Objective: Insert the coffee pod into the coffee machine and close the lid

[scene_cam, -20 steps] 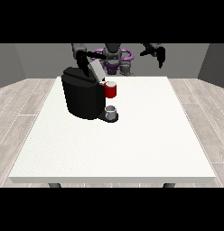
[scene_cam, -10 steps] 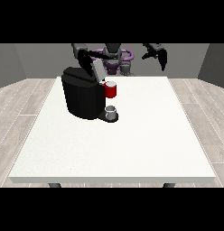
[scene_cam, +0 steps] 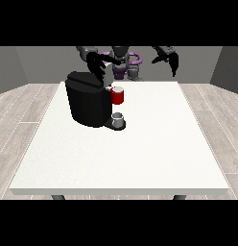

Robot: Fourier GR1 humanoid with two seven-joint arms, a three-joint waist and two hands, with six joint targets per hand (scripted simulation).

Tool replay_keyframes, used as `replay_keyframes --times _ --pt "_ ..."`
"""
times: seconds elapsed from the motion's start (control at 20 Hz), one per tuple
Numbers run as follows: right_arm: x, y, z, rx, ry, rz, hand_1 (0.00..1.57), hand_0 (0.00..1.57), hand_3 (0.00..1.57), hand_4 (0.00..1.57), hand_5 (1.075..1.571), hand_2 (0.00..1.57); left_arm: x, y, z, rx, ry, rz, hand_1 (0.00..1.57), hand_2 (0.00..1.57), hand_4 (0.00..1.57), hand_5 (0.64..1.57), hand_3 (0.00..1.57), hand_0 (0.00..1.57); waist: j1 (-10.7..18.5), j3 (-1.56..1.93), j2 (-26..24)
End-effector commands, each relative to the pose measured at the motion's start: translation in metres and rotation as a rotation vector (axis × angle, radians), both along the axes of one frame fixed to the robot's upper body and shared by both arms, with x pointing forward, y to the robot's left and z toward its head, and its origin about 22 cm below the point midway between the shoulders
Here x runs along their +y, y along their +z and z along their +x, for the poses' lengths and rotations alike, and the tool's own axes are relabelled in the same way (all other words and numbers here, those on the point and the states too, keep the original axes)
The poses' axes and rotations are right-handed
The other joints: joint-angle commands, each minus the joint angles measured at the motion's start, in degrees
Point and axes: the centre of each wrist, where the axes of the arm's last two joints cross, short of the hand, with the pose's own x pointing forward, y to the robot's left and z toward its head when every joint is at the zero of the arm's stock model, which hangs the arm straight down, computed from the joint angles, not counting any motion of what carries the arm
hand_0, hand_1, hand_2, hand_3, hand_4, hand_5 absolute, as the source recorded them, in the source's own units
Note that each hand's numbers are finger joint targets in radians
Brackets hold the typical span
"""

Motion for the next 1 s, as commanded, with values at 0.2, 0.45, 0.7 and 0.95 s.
replay_keyframes --times 0.2,0.45,0.7,0.95 --pt "0.048 0.018 -0.001 -0.104 0.116 -0.074 0.00 0.00 0.00 0.00 1.571 0.00 -0.011 -0.001 0.000 -0.009 -0.041 0.020 0.00 0.00 0.33 1.571 0.00 0.00 4.32 -0.37 0.67" --pt "0.051 0.056 0.002 -0.194 0.086 -0.123 0.00 0.00 0.00 0.22 1.571 0.00 -0.026 0.009 0.010 -0.054 -0.069 0.016 0.00 0.00 0.40 1.571 0.00 0.00 6.80 -0.35 3.44" --pt "0.049 0.082 0.002 -0.210 0.048 -0.143 0.00 0.00 0.00 0.16 1.571 0.00 -0.025 0.013 0.015 -0.071 -0.092 0.008 0.00 0.00 0.44 1.571 0.00 0.00 9.93 -0.37 5.03" --pt "0.041 0.094 -0.002 -0.235 0.027 -0.167 0.00 0.00 0.00 0.09 1.571 0.00 -0.033 0.030 0.023 -0.126 -0.154 0.016 0.00 0.00 0.42 1.571 0.00 0.00 13.49 -0.28 7.42"
